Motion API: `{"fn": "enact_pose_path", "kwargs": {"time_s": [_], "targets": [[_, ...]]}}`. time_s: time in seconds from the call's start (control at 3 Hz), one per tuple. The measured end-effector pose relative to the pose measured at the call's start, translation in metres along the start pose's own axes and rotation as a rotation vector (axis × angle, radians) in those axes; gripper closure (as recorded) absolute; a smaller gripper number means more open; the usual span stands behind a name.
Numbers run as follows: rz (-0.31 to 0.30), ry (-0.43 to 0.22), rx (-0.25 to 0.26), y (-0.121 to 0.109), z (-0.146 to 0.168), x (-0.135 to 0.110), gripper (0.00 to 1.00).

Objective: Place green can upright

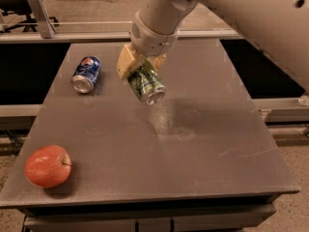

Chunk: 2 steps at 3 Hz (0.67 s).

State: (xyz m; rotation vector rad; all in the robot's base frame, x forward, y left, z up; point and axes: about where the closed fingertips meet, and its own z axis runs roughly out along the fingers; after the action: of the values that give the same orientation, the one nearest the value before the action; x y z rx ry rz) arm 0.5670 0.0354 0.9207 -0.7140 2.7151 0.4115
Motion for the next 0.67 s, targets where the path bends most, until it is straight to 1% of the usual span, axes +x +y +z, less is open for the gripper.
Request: {"fn": "enact_pose_path", "kwargs": {"time_s": [0.33,0.67], "targets": [[-0.031,-0.149,-0.213,-0.011,-0.02,-0.022,1.0],[-0.043,-0.206,-0.306,-0.026,-0.034,-0.02,1.0]]}}
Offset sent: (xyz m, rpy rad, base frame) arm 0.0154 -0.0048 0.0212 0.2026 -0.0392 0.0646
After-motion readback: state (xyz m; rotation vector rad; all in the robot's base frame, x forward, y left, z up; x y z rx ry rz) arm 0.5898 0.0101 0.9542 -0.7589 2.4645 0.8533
